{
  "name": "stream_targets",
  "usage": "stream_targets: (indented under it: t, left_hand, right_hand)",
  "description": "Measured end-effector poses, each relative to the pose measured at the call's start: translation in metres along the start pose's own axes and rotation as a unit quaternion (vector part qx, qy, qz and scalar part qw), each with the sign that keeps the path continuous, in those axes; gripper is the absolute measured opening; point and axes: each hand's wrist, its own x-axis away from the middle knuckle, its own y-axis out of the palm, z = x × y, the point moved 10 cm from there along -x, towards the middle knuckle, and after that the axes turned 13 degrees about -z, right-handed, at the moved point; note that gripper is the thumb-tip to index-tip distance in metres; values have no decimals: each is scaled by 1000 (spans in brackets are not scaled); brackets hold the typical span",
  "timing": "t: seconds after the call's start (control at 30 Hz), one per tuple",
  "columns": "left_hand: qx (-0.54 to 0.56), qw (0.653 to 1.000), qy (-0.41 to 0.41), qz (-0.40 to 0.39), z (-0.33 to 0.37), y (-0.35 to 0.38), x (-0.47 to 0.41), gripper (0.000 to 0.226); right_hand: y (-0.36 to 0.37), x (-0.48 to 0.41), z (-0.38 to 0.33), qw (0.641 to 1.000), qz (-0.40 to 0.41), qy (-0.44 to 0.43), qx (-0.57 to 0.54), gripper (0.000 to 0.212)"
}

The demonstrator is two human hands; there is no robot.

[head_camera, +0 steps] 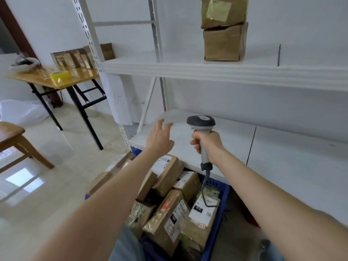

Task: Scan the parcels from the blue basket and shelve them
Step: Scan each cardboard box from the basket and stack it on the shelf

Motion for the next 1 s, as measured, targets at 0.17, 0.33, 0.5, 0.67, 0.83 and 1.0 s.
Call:
stream_targets:
  t: [0.17, 0.33, 0.5, 0.67, 0.83, 1.0]
  left_hand:
    - [37, 993, -67, -90, -68, 76, 14, 62]
    - [115, 974, -143, -133, -124, 125, 20, 62]
    - [208, 923, -293, -137, -205, 151, 26, 60]
    - [362, 816, -436, -117, -267, 180, 42, 59]
    - [468, 736, -470, -134, -270, 205, 42, 51]
    - [449, 774, -433, -106, -253, 192, 24, 36]
  right_hand:
    - [22, -23, 76, 996, -4, 88, -13, 5]
    - [53, -51, 123, 990, -22, 140, -6, 8]
    - [104, -84, 156, 981, -70, 180, 18, 21]
    - [156, -110, 167, 972, -135, 174, 87, 24]
    - [177, -127, 166, 961, -157, 162, 161, 45]
    - [149, -134, 167, 963, -120, 170, 170, 51]
